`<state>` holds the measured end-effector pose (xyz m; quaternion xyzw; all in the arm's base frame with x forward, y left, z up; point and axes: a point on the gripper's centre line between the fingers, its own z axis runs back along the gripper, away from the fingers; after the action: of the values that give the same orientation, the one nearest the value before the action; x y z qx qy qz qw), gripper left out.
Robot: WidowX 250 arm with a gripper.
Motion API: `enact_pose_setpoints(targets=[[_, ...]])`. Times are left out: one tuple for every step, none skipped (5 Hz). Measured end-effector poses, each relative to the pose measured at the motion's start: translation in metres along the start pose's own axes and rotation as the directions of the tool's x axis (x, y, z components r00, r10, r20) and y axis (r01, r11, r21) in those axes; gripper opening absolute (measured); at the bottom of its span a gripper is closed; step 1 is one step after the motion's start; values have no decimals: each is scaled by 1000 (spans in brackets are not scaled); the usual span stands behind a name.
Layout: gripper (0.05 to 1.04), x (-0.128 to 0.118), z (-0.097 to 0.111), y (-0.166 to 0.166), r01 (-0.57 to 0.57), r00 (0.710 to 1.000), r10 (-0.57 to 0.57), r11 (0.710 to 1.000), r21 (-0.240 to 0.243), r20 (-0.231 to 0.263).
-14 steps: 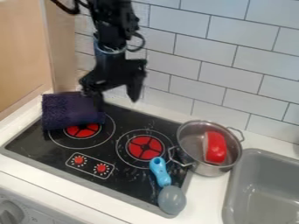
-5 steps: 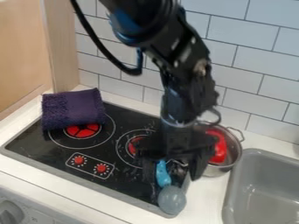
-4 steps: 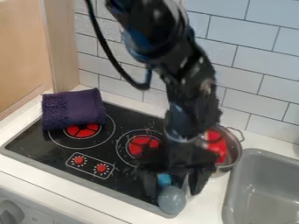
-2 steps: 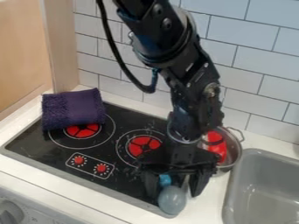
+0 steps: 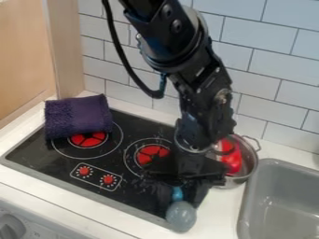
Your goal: Move the blue spoon to the upper left side of the stove
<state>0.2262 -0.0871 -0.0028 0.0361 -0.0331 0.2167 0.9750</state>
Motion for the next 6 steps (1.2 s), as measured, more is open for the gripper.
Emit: enact_pose_setpoints(targets=[[303, 5, 2, -5, 2, 1000, -2, 1000, -17, 12], [290, 5, 2, -6, 7, 1000, -7, 1000, -16, 11], [290, 4, 2, -5, 13, 1000, -13, 1000, -16, 11], [290, 3, 3, -4, 10, 1000, -10, 1000, -12, 6], [290, 2, 18, 4, -13, 999, 14, 1000, -27, 42], [290, -4, 27, 15, -29, 998, 30, 999, -29, 49]])
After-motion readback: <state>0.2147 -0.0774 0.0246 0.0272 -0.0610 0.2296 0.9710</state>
